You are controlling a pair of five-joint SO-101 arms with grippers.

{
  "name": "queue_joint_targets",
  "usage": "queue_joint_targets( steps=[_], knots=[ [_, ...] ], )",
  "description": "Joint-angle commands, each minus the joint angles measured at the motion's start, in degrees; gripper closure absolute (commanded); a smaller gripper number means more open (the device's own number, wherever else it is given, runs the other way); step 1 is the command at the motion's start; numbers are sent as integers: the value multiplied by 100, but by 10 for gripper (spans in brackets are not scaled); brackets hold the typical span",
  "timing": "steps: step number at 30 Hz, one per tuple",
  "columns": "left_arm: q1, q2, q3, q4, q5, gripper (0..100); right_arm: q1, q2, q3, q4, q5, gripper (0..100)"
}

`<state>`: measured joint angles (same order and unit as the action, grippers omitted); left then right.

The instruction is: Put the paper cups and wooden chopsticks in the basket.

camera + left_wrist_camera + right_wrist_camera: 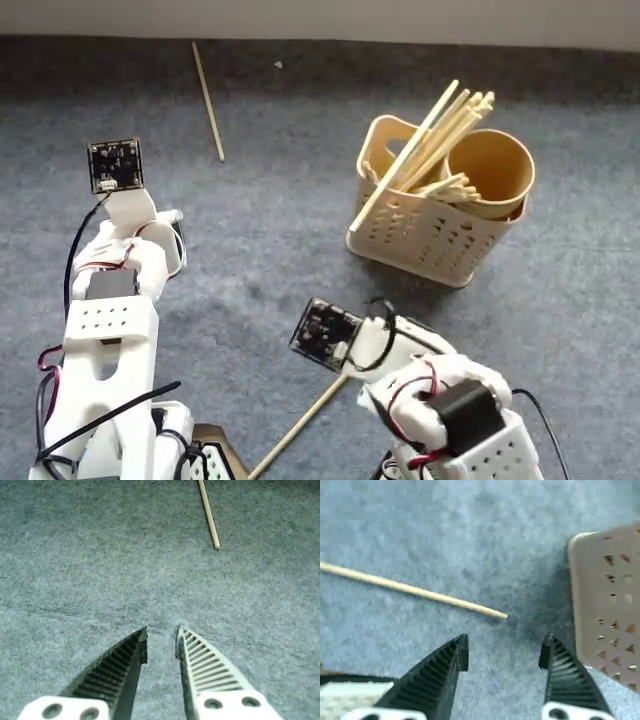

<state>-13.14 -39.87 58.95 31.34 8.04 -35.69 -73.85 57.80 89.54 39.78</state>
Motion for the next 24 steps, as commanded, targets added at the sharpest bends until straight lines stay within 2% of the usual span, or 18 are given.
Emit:
queue_joint_targets(
  steps=[1,8,15,18,24],
  knots=[
    [66,-40,-22,-88,18,888,-66,611,171,356,976,760],
    [66,-40,-22,-88,18,888,-66,2026,171,497,3068,760],
    [66,-40,-22,-79,18,888,-101,2703,233,-1007,3613,760],
    [66,-40,-22,-79,18,888,-101,2941,365,-1209,4167,760],
    [66,-40,-22,-79,18,888,-101,3424,523,-1965,4782,760]
  ],
)
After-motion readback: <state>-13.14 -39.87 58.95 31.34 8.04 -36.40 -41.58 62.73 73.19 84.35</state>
